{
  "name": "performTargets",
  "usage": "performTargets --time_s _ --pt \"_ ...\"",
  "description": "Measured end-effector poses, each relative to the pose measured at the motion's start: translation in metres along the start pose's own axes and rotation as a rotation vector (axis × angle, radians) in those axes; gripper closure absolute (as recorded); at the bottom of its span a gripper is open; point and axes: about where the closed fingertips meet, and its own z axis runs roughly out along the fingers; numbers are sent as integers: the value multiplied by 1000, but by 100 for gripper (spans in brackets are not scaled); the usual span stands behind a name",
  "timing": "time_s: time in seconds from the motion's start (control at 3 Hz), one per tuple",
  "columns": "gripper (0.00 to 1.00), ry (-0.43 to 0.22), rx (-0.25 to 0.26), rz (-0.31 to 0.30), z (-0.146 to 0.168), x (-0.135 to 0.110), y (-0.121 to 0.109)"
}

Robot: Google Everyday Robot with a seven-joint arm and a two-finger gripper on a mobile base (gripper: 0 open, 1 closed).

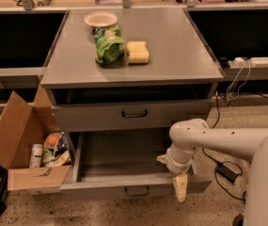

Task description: Open middle drawer

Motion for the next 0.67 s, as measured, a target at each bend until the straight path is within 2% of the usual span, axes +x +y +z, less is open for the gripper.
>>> performTargets --time_s 0.33,0.67 --pt "0 -13 47 -41 -50 2 -10" --pt "0 -74 96 -88 -84 3 -18"
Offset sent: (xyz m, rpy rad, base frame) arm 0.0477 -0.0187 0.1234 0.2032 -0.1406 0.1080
